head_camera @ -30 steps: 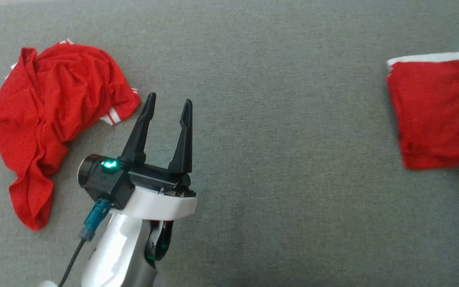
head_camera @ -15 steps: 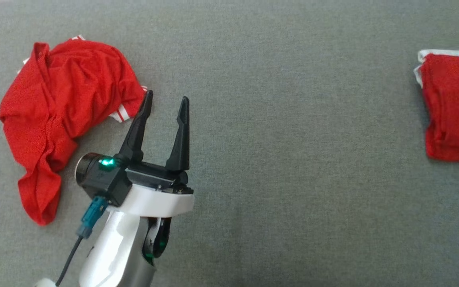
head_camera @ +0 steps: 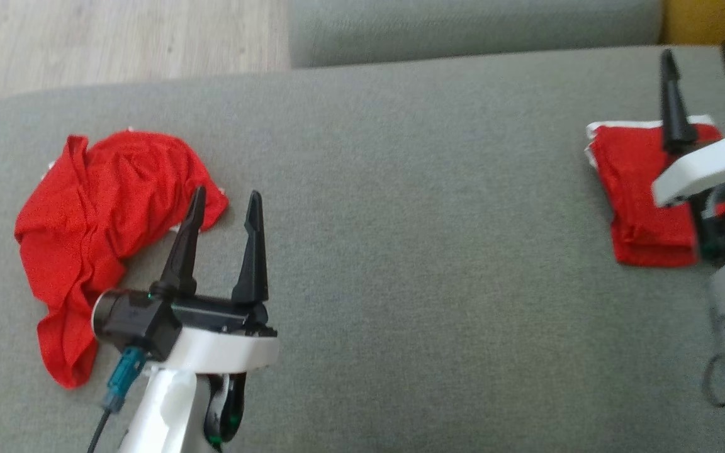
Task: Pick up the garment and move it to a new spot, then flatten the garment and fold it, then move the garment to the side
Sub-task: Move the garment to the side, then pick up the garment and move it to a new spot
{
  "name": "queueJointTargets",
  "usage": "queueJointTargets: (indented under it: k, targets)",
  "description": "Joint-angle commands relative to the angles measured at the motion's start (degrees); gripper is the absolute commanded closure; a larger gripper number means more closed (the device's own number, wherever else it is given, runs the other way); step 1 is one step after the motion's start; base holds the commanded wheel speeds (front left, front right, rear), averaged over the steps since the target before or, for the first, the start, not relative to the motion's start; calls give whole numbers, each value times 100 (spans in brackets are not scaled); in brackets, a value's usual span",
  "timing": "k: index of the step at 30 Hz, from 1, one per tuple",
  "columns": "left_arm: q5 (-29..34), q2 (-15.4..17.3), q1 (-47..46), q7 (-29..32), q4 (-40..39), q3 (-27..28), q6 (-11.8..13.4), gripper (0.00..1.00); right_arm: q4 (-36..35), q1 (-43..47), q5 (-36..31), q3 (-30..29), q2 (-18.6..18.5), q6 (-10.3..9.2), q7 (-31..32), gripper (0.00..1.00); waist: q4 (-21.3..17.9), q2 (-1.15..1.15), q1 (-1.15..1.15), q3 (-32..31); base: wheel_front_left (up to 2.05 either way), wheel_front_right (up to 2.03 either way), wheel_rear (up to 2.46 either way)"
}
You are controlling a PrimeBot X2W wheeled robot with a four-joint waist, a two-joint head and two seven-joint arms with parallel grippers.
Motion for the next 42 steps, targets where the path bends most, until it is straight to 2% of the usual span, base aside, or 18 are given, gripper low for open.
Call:
queueJointTargets:
  k: [1,7,13,22,42]
  targets:
    - [45,29,-83,-54,-231,232,-18,0,-341,55,47,-41,151,39,-71,0,-74,0,1,-164,0,0,0]
    - [78,29,178,-54,-271,309,-41,0,-1325,816,89,-479,1082,39,-113,0,-103,0,1,-388,0,0,0]
    - [-96,29,444,-54,-275,300,1,0,-1714,1947,-115,-537,1418,39,-408,0,-59,0,1,-472,0,0,0]
    - [-88,29,774,-54,-291,358,-17,0,-2328,3075,264,-379,1461,39,-531,0,-61,0,1,-517,0,0,0]
    - [-102,29,847,-54,-345,361,28,0,-2645,3248,243,-289,1462,39,-533,0,-59,0,1,-569,0,0,0]
